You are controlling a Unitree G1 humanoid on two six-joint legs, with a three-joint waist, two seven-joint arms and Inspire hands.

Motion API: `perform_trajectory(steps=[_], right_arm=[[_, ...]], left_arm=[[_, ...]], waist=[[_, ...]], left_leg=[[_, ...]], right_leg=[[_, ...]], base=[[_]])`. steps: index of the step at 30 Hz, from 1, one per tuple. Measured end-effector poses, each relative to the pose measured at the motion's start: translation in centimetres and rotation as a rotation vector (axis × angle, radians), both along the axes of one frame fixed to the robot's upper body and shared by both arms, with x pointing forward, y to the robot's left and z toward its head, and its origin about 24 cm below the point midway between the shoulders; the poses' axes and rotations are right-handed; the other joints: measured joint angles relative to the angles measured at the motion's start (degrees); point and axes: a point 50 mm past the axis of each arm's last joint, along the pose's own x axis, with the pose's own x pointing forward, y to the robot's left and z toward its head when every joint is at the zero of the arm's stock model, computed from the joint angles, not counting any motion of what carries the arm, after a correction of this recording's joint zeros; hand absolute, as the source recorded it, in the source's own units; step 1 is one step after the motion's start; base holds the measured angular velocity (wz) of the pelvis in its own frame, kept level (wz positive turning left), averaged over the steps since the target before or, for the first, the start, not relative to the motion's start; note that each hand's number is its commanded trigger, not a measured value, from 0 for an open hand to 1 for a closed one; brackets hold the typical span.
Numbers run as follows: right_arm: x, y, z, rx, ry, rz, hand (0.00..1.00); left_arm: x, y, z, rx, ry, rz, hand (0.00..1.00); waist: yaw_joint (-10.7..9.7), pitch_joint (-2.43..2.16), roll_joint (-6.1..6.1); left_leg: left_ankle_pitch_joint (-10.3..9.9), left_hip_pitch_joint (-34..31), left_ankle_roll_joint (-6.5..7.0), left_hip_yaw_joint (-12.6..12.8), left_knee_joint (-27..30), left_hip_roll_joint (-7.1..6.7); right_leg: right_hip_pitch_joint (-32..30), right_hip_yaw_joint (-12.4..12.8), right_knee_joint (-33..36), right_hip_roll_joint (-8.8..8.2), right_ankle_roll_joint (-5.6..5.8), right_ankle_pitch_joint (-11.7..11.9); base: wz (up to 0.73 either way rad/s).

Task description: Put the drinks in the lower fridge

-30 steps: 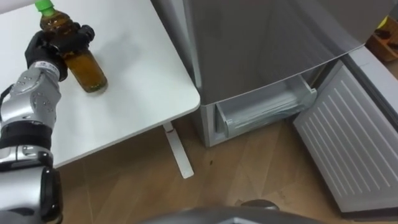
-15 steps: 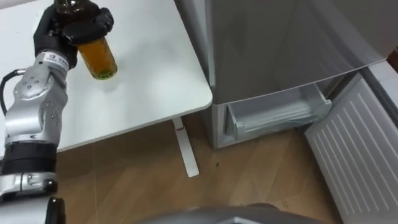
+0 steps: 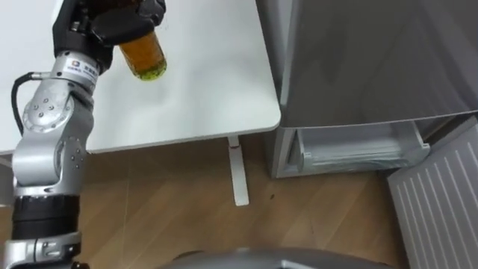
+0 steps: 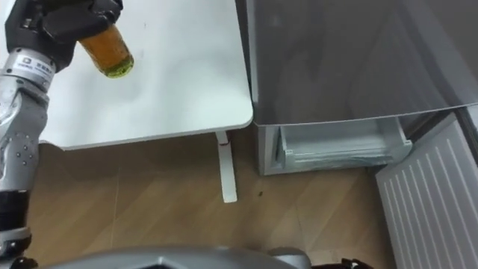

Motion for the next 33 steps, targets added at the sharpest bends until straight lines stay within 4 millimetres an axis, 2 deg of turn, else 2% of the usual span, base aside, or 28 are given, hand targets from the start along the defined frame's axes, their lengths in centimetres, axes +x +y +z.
perform_trajectory(steps=[4,8,12,16,21,24,29,33], right_arm=[[0.0,0.3,-0.1,0.008,0.009,0.034,0.00],[0.0,0.5,-0.1,0.010,0.027,0.076,0.00],[1.1,0.5,-0.1,0.006,0.028,0.167,0.00],[1.9,0.9,-0.1,0.023,0.028,0.235,0.00],[2.4,0.9,0.0,0.014,0.030,0.289,0.00],[3.5,1.1,0.1,0.011,0.009,0.324,0.00],[6.5,3.1,0.1,0.066,-0.084,0.392,0.00],[6.9,4.3,0.0,0.119,-0.118,0.402,0.00]], left_arm=[[-1.7,-0.9,-0.3,-0.023,-0.010,-0.048,1.00],[-2.3,-1.2,-0.7,-0.035,0.001,-0.066,1.00],[-2.6,-2.1,-1.4,-0.050,0.030,-0.108,1.00],[-3.0,-3.9,-2.4,-0.087,0.061,-0.201,1.00],[-3.8,-5.6,-3.4,-0.106,0.101,-0.304,1.00],[-4.5,-6.6,-4.2,-0.164,0.128,-0.370,1.00],[-6.0,-7.3,-5.6,-0.218,0.189,-0.443,1.00],[-6.7,-7.3,-6.2,-0.222,0.221,-0.449,1.00]], waist=[[1.9,-0.03,-0.61],[2.9,-0.11,-1.47],[4.5,-0.26,-2.01],[5.7,0.01,-2.79],[5.9,0.04,-2.71],[6.1,0.04,-2.71],[6.1,0.04,-2.94],[6.4,0.23,-3.55]], left_leg=[[0.0,-0.5,-0.04,-1.1,0.3,-0.07],[0.6,-1.4,-0.05,-3.4,0.3,-0.64],[0.7,-3.0,0.06,-3.9,1.3,-0.80],[0.8,-3.9,0.27,-4.7,2.5,-1.08],[1.2,-5.2,0.50,-6.6,2.5,-1.76],[1.5,-5.5,0.60,-6.7,2.9,-1.86],[1.5,-5.5,0.65,-6.7,3.5,-2.00],[1.5,-5.4,0.65,-6.7,3.5,-2.10]], right_leg=[[0.1,-1.2,0.0,0.03,0.00,0.0],[0.0,-3.9,0.0,-0.22,0.01,0.0],[-0.6,-4.3,0.0,-0.32,0.01,0.0],[-0.1,-5.6,0.1,-0.49,-0.17,0.1],[0.1,-7.0,0.0,-0.56,-0.14,0.1],[0.0,-7.0,0.0,-0.61,-0.25,-0.2],[0.1,-7.5,0.1,-0.73,-0.25,-0.5],[0.1,-7.8,0.1,-0.85,-0.22,-0.8]], base=[[0.15],[0.29],[0.08],[0.15],[0.19],[0.07],[0.06],[0.05]])
